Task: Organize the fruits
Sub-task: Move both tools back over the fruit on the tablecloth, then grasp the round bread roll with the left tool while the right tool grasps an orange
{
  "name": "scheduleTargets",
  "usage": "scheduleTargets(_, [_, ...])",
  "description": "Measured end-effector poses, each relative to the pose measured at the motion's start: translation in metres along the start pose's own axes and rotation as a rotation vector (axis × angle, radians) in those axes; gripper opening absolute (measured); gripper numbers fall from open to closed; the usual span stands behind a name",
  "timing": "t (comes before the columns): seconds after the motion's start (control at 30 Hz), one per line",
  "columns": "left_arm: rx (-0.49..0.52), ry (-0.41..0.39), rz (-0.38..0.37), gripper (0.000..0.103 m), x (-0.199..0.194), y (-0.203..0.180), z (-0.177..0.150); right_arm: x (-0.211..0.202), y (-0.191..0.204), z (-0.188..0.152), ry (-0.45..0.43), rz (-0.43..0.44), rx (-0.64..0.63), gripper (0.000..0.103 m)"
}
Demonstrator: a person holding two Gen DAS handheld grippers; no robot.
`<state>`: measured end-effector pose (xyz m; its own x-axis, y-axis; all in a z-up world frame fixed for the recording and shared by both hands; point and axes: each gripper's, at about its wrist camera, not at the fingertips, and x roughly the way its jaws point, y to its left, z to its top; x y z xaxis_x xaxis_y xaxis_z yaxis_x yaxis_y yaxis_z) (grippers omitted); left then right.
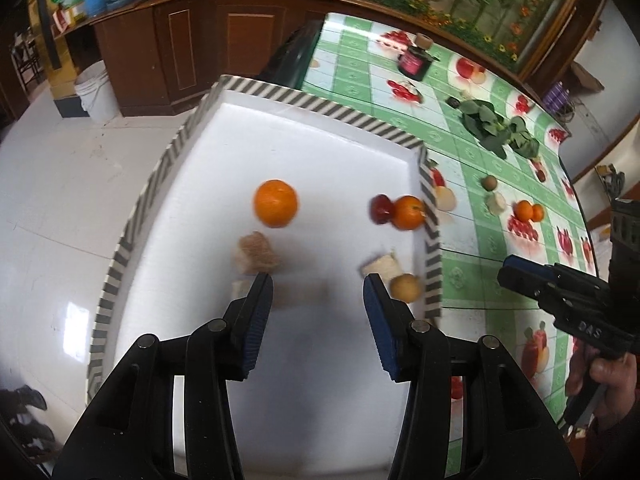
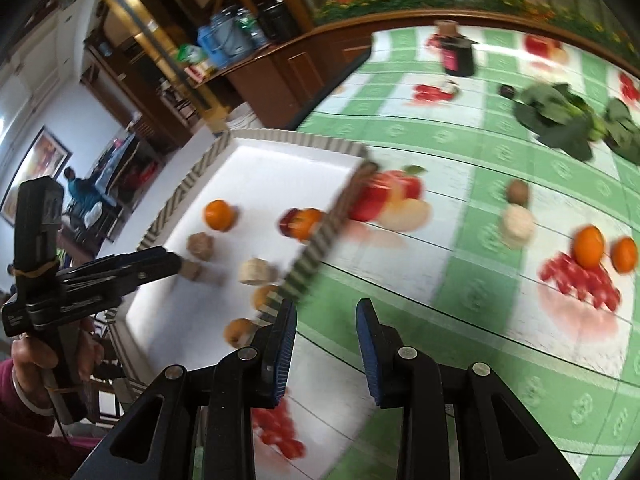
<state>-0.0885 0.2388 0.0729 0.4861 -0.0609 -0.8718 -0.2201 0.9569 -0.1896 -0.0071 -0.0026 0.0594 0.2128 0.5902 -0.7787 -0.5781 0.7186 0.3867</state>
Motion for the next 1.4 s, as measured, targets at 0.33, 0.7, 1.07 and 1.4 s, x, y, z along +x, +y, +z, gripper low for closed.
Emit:
scheduleTargets(0.33, [0.117, 0.008, -0.048, 0.047, 0.016, -0.076, 0.017, -0.034, -0.079, -0.016, -0.032, -0.111, 0.137, 0.03])
scheduleTargets(0.7, [0.277, 0.048, -0.094, 0.047, 0.072, -0.176, 0.042, -0.053, -0.148, -0.003, -0.082, -0.192, 0.214, 0.032])
scheduleTargets(1.07, [0.324, 0.082, -0.089, 0.047, 0.123, -0.217, 0.067, -0.026, -0.164, 0.029, -0.056, -0.233, 0.122, 0.035])
scheduleTargets(1.4, [0.341, 0.097, -0.103, 0.047, 0.148, -0.23, 0.074, -0.015, -0.172, 0.038, -0.041, -0.168, 0.12, 0.032])
